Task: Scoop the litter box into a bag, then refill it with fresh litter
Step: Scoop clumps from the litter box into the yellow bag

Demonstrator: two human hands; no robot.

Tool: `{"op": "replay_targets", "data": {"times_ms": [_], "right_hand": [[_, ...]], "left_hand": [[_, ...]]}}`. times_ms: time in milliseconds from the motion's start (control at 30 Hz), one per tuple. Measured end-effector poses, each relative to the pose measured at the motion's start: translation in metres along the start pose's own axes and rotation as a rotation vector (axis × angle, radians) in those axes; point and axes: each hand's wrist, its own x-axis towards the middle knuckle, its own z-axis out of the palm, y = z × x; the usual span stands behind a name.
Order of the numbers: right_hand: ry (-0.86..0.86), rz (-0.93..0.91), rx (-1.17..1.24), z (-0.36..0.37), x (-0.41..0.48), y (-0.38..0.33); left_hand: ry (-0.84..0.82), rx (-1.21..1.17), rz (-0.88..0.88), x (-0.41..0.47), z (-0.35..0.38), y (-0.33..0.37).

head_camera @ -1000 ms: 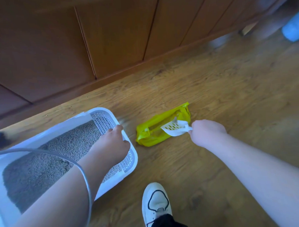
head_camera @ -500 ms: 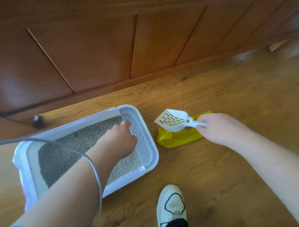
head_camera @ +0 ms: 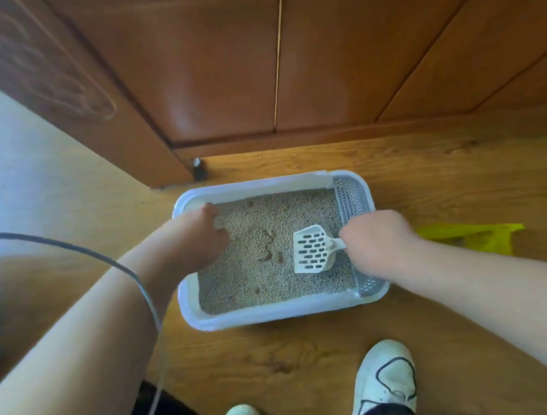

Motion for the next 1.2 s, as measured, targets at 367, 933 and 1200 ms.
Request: {"op": "replay_targets", "data": {"times_ms": [367,933,1200], "right_hand": [[0.014,-0.140,-0.055,0.024,0.048,-0.077],[0.088,-0.291,0.494,0.050,0.057,-0.064],[0.187,-0.094,0.561,0.076,0.020,0.005]], "left_hand": [[0.056,-0.029,-0.019,-0.013,0.001,-0.034],[0.065,-0.045,-0.090,-0.014,0.000,-0.025],[-0.022,-0.012,-0.059,0.007,0.017,0.024]]}}
